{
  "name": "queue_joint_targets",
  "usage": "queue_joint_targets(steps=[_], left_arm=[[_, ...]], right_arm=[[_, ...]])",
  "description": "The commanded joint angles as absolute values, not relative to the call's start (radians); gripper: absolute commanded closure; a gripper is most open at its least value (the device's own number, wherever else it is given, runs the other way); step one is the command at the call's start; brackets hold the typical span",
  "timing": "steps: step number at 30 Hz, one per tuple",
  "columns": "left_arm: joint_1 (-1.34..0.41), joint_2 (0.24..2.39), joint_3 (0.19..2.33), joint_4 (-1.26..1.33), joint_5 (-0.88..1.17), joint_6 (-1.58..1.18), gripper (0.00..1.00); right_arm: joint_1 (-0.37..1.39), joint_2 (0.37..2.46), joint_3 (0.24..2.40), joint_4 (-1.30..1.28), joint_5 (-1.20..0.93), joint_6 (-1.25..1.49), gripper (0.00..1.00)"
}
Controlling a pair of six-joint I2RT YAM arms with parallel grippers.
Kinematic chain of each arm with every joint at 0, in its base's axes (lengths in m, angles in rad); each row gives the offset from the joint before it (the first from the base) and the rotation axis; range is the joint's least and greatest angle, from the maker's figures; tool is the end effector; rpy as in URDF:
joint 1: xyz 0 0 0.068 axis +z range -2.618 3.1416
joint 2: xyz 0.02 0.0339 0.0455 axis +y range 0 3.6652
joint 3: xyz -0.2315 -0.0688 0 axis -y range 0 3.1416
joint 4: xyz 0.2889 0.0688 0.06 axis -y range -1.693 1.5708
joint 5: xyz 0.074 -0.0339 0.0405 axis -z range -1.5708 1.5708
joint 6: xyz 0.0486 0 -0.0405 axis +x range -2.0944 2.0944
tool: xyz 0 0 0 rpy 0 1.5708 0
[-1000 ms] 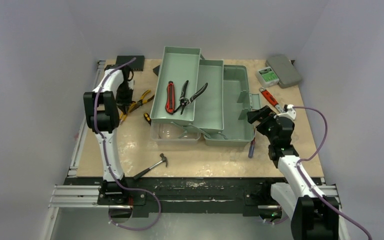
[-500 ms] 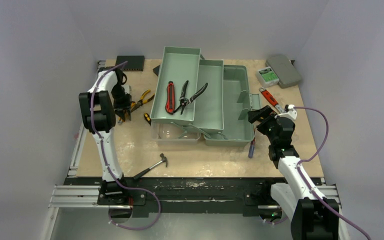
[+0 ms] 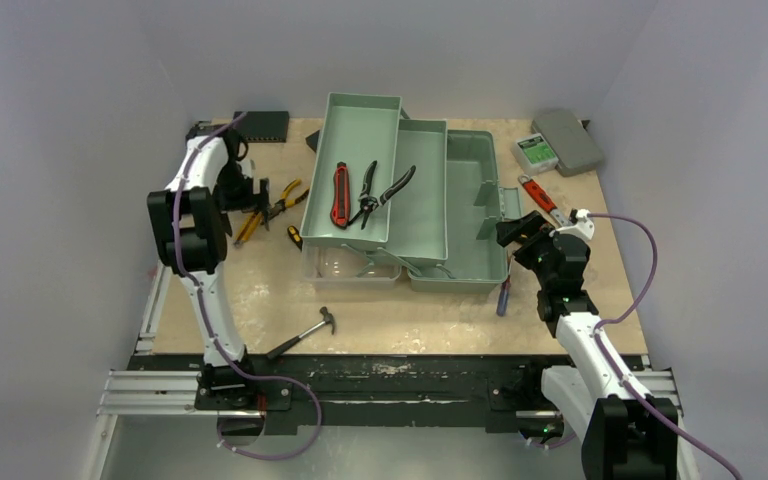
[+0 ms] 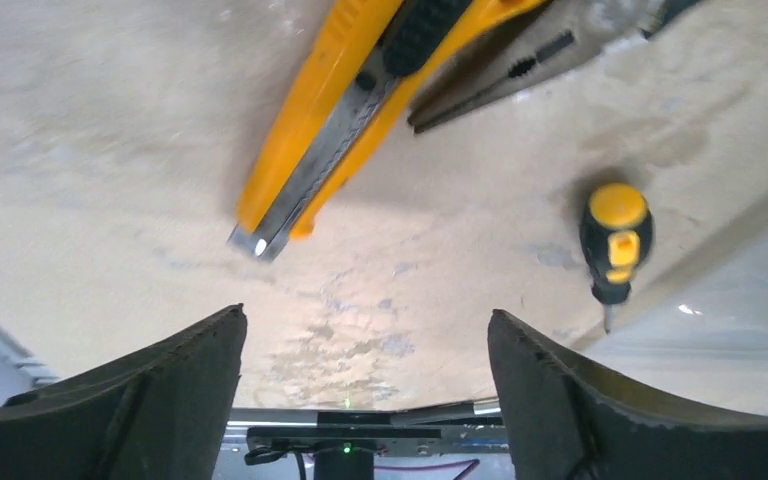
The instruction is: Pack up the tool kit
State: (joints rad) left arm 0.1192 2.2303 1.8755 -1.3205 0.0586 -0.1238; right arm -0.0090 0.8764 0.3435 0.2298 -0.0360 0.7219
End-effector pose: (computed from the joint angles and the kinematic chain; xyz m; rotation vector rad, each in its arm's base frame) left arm 0.4380 0.0496 0.1305 0.3725 -3.0128 0.0886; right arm 0.2682 -0.0007 0.1597 0.6580 1.7901 0.5213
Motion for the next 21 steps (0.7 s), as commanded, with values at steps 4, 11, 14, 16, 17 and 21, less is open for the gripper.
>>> queue_joint_targets(steps=[4, 11, 14, 16, 17, 21], left_arm=[[0.12, 2.024, 1.985, -1.262, -0.069, -0.062, 0.07], [0.122, 2.224, 1.991, -1.279, -0.063, -0.012, 0.07], [0.123, 2.334, 2.055, -1.344, -0.071, -0.024, 0.15], [0.125, 2.353, 2.074, -1.347, -0.06, -0.019, 0.23], [0.128, 2.348, 2.068, -1.34, -0.053, -0.018, 0.3], [0.144, 2.349, 2.069, -1.34, -0.025, -0.024, 0.92]], right_arm=[[-0.014, 0.874, 0.353, 0.238, -0.017, 0.712, 0.01], [-0.015, 0.872, 0.352, 0.235, -0.015, 0.712, 0.01], [-0.015, 0.868, 0.351, 0.233, -0.011, 0.71, 0.01], [-0.014, 0.87, 0.351, 0.233, -0.008, 0.71, 0.01], [-0.014, 0.871, 0.352, 0.232, -0.008, 0.71, 0.01], [-0.014, 0.867, 0.354, 0.225, -0.005, 0.71, 0.01]])
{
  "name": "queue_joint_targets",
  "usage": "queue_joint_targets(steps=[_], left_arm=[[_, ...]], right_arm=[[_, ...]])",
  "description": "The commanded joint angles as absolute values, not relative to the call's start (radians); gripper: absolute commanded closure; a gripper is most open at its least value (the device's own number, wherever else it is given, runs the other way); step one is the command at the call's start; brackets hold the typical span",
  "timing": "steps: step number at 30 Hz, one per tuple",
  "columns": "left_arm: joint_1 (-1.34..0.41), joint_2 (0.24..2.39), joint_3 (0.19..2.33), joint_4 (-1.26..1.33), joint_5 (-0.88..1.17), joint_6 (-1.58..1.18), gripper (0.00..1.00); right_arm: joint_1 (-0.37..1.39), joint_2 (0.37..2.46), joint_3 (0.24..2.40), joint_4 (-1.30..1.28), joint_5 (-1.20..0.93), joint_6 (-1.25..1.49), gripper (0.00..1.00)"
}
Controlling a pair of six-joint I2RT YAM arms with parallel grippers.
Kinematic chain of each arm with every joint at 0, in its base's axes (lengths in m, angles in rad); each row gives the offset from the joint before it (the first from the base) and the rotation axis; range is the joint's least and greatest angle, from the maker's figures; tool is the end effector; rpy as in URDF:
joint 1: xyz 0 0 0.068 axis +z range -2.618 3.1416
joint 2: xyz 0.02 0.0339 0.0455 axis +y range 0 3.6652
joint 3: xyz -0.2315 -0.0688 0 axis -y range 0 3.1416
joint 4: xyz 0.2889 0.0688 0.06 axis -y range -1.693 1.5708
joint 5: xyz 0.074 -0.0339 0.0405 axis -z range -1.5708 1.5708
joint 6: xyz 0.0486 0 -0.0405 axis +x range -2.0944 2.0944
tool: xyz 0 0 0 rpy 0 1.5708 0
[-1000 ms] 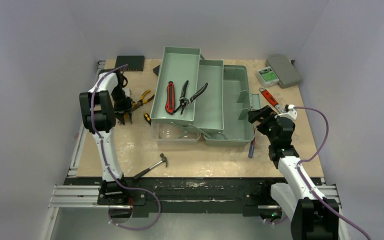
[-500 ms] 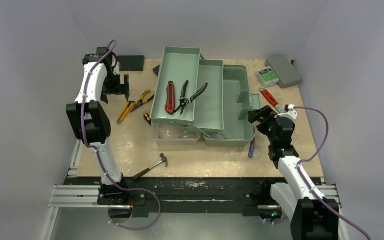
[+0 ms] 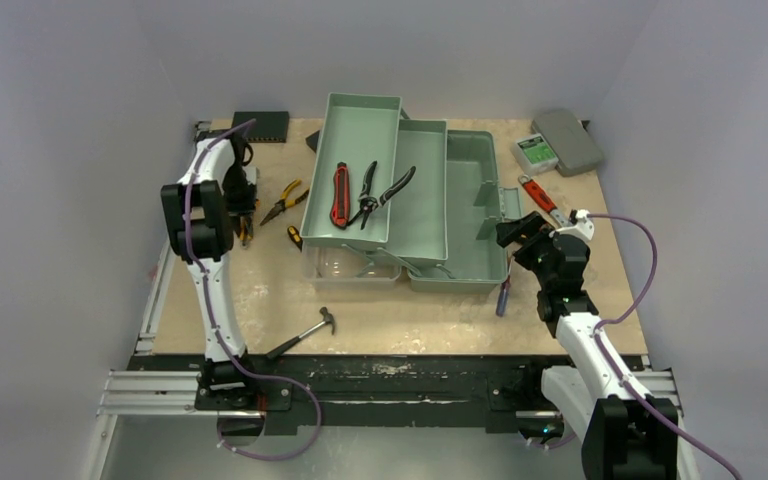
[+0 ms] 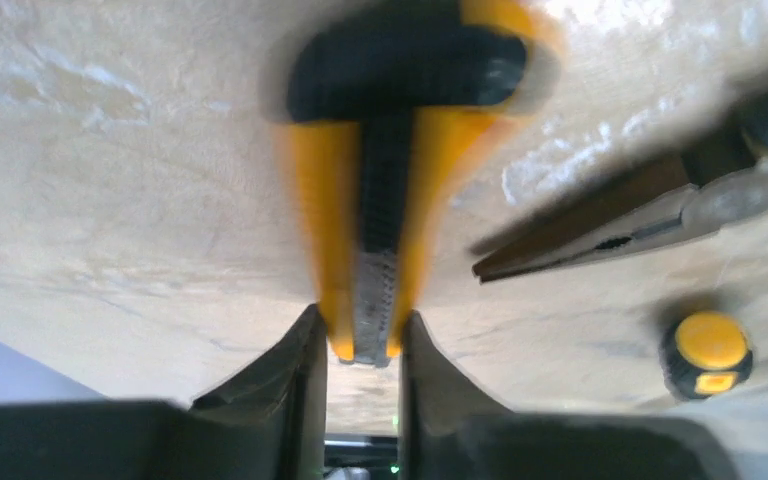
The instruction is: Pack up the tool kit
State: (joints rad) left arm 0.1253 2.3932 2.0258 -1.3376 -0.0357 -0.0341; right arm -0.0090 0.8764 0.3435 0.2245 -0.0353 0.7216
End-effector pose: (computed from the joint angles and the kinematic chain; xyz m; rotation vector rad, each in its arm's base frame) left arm 0.4606 0.0598 0.1018 0.2357 -2.9963 -0.0444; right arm 0.2680 -0.0007 0.1591 0.6601 1.7949 0.5192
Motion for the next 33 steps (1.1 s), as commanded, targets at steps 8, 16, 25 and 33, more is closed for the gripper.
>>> queue_joint_targets(steps=[8, 16, 25, 33], left_arm=[[0.156, 2.373, 2.113, -1.397, 0.026, -0.052, 1.0], [0.156, 2.13, 2.05, -1.349, 0.119, -0.117, 1.0], [0.088, 1.703, 1.824, -1.132, 0.435, -0.266, 1.0], [-0.112, 1.59, 1.844, -1.056, 0.517, -0.386, 1.0]], right_arm=[[-0.015, 0.871, 0.355, 0.229, -0.007, 0.711, 0.01], [-0.014, 0.871, 0.356, 0.23, -0.008, 0.709, 0.01], [-0.015, 0.86, 0.357, 0.228, -0.004, 0.695, 0.01], [-0.014, 0.865, 0.362, 0.227, -0.008, 0.682, 0.01]])
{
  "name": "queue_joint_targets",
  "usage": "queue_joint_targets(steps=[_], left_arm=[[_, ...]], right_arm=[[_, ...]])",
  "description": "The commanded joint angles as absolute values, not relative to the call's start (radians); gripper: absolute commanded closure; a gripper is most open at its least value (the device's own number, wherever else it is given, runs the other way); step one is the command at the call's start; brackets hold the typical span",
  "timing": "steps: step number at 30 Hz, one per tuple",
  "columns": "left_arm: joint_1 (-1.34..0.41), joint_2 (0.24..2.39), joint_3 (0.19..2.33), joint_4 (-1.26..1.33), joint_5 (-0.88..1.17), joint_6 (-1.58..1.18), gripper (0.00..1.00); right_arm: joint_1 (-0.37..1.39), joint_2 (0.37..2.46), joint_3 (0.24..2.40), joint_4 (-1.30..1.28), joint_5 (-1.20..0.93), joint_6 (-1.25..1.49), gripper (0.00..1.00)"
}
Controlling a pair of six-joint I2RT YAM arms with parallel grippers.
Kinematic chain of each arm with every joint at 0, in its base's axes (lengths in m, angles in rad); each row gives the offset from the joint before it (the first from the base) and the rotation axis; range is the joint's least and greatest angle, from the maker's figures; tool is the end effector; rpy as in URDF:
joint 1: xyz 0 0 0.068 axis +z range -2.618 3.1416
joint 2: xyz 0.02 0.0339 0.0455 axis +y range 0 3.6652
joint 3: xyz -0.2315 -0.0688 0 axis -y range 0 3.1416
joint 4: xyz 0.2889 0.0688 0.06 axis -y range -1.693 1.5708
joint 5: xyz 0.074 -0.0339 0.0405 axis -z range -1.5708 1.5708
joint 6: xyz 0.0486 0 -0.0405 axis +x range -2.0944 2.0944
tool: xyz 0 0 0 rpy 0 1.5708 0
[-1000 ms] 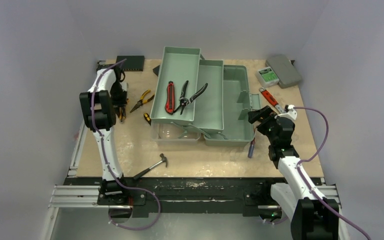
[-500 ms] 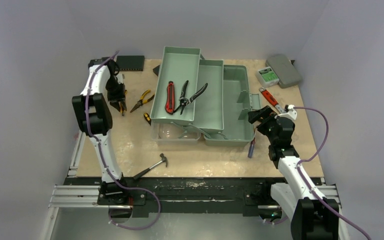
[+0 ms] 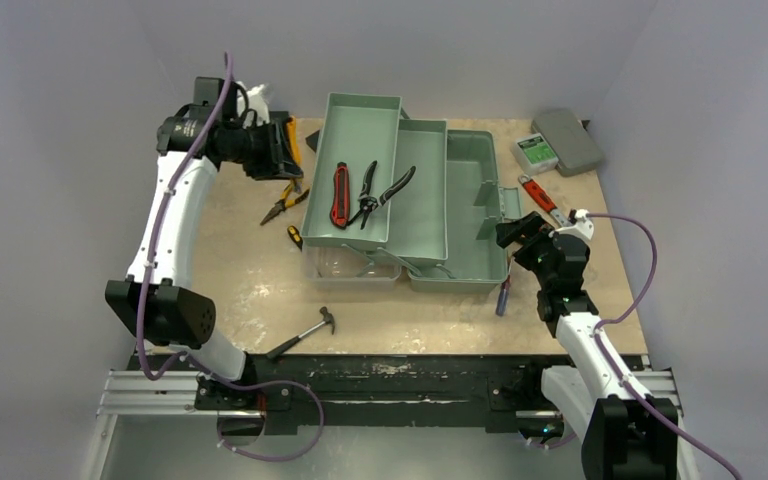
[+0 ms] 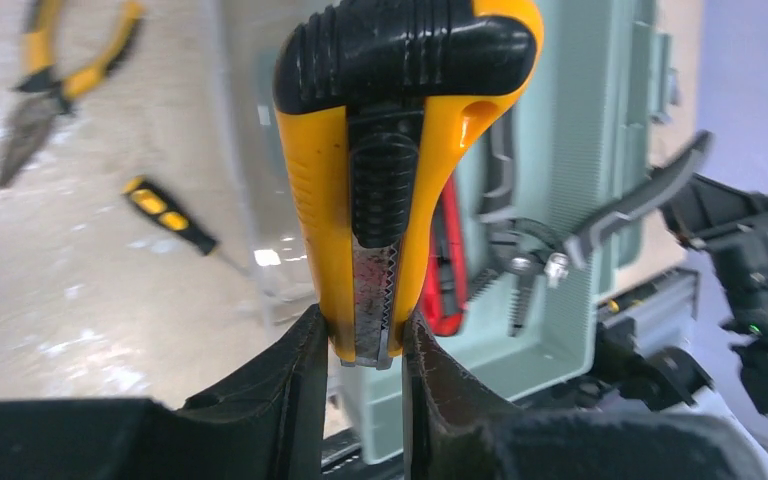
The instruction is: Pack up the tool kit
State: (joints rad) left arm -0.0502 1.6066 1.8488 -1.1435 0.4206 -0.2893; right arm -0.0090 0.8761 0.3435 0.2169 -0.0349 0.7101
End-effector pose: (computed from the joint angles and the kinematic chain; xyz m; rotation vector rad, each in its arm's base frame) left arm 0.3664 -0.0383 0.3796 -0.1126 2.4767 -0.6655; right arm 0.2677 -0.0007 0.1583 0.6523 1.8044 0.5094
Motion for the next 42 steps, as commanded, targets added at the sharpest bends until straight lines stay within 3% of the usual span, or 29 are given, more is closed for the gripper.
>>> queue_joint_targets(steps=[1, 7, 16, 28, 36, 38, 39, 42], left_arm=[[-0.136, 1.591, 1.855, -1.054, 0.523, -0.396, 1.0], [-0.249, 1.584, 1.92, -1.051, 0.523, -0.415, 1.0], [-0.284, 1.509, 1.761, -0.891, 0.53, -0.479, 1.0], [-0.321, 1.796, 2.039, -0.923, 0.465, -0.495, 1.0], [-0.32, 2.027, 2.336, -1.001, 0.497, -0.519, 0.99], [-0.321, 2.04, 2.346, -0.994, 0.498, -0.527, 0.77], [-0.321, 2.042, 2.345, -0.99, 0.503, -0.531, 0.54], [-0.321, 2.038, 2.362, -0.99, 0.487, -0.524, 0.42]], right_arm=[[-0.014, 0.86, 0.363, 0.224, -0.003, 0.676, 0.01], [-0.014, 0.839, 0.36, 0.218, 0.015, 0.666, 0.01], [-0.014, 0.745, 0.434, 0.165, -0.039, 0.636, 0.01], [-0.009, 0.799, 0.651, 0.073, -0.36, 0.763, 0.01], [0.038, 0.872, 0.761, 0.018, -0.39, 0.763, 0.02], [0.051, 0.882, 0.773, 0.018, -0.393, 0.769, 0.02], [0.063, 0.895, 0.784, 0.014, -0.391, 0.768, 0.01], [0.152, 0.942, 0.843, -0.036, -0.332, 0.747, 0.01]])
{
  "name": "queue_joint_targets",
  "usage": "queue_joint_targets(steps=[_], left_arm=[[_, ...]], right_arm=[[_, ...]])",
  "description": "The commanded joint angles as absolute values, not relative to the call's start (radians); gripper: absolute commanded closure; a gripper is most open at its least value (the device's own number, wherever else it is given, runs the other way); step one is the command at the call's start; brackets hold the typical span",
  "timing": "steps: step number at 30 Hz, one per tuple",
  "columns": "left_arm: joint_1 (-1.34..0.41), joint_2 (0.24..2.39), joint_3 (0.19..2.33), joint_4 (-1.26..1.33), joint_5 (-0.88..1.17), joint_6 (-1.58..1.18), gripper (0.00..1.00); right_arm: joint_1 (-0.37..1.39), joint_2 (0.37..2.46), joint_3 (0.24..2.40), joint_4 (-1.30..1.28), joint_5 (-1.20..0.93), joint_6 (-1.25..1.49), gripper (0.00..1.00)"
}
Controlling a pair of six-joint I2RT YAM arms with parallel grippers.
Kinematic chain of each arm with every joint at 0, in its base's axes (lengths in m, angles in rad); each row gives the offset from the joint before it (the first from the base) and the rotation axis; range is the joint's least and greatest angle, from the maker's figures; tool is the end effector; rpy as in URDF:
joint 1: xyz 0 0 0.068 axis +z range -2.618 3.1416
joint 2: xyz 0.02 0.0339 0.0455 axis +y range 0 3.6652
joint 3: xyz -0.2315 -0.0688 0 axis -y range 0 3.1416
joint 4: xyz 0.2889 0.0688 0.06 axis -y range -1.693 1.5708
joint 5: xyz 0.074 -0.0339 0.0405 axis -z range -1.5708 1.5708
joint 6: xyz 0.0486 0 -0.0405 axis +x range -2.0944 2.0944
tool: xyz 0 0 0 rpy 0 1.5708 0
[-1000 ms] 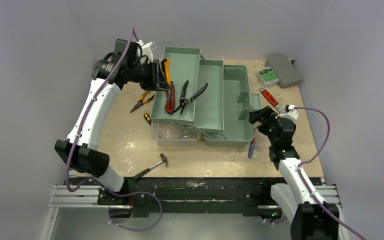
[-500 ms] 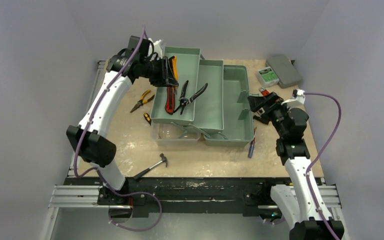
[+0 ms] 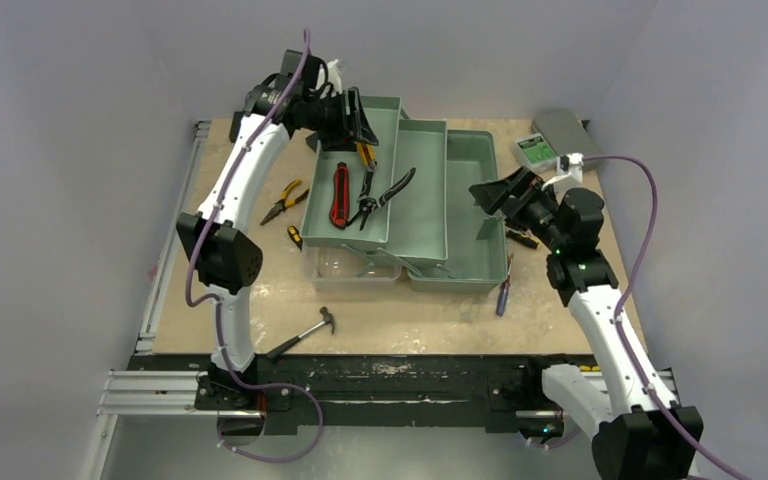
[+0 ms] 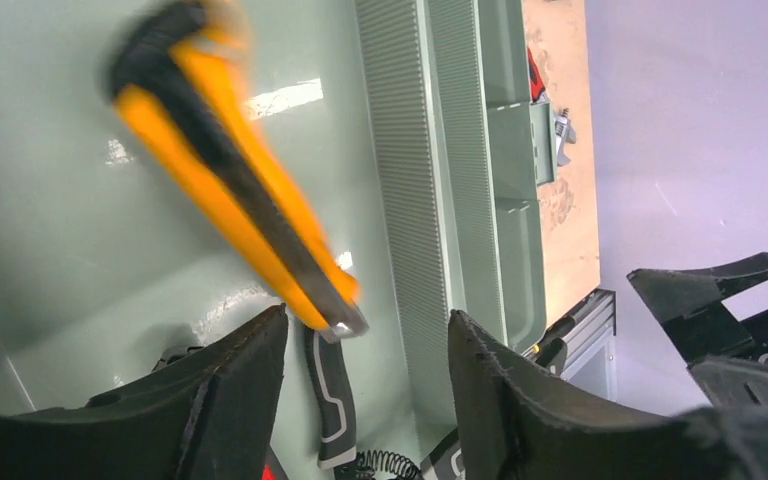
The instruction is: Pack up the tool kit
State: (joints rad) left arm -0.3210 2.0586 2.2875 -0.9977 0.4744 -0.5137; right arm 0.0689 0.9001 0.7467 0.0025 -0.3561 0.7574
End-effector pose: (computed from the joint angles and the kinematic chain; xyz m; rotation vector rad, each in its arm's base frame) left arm 0.4490 -0.1727 0.3605 0.0141 2.4377 -0.9527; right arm 0.2871 0.0368 0.2920 0.3414 1.7676 0.9071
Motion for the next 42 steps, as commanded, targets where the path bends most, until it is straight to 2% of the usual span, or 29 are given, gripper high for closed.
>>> queue_joint_targets(steps=[1, 4, 9, 12, 14, 18, 21, 24, 26, 31, 37, 38, 42], left_arm=[[-0.321, 2.034, 2.366, -0.993, 0.478, -0.52, 0.37], [-0.32, 2.008, 2.378, -1.005, 0.457, -0.505, 0.33], [-0.321, 1.912, 2.37, -1.053, 0.375, -0.456, 0.33], [-0.321, 1.805, 2.292, -1.042, 0.299, -0.432, 0.32], [-0.321, 1.712, 2.194, -1.004, 0.237, -0.428, 0.3], [-0.32, 1.44, 1.804, -0.829, 0.176, -0.482, 0.18], [-0.321, 1.272, 1.58, -0.727, 0.113, -0.49, 0.12], [-0.319, 1.151, 1.465, -0.717, 0.028, -0.463, 0.05], [-0.319, 1.081, 1.4, -0.715, -0.032, -0.442, 0.0], [-0.308, 0.962, 1.284, -0.721, -0.149, -0.405, 0.0], [-0.298, 0.955, 1.275, -0.764, -0.127, -0.374, 0.0], [-0.297, 0.956, 1.273, -0.768, -0.125, -0.37, 0.0], [-0.298, 0.948, 1.262, -0.768, -0.128, -0.364, 0.0]], right_arm=[[0.191, 0.962, 0.865, -0.049, -0.302, 0.739, 0.01], [0.294, 1.023, 0.927, -0.049, -0.245, 0.743, 0.01], [0.385, 1.151, 1.032, -0.045, -0.205, 0.781, 0.01], [0.432, 1.22, 1.104, -0.076, -0.158, 0.811, 0.02], [0.465, 1.262, 1.139, -0.086, -0.117, 0.843, 0.03], [0.507, 1.337, 1.18, -0.083, -0.073, 0.905, 0.05], [0.529, 1.39, 1.207, -0.063, -0.07, 0.928, 0.1], [0.547, 1.437, 1.236, -0.058, -0.082, 0.93, 0.19], [0.556, 1.454, 1.249, -0.051, -0.085, 0.93, 0.31], [0.57, 1.424, 1.241, -0.061, -0.029, 0.925, 0.62], [0.576, 1.396, 1.261, -0.097, -0.009, 0.923, 0.97], [0.576, 1.391, 1.267, -0.103, -0.008, 0.922, 1.0], [0.576, 1.365, 1.295, -0.13, -0.001, 0.921, 1.0]])
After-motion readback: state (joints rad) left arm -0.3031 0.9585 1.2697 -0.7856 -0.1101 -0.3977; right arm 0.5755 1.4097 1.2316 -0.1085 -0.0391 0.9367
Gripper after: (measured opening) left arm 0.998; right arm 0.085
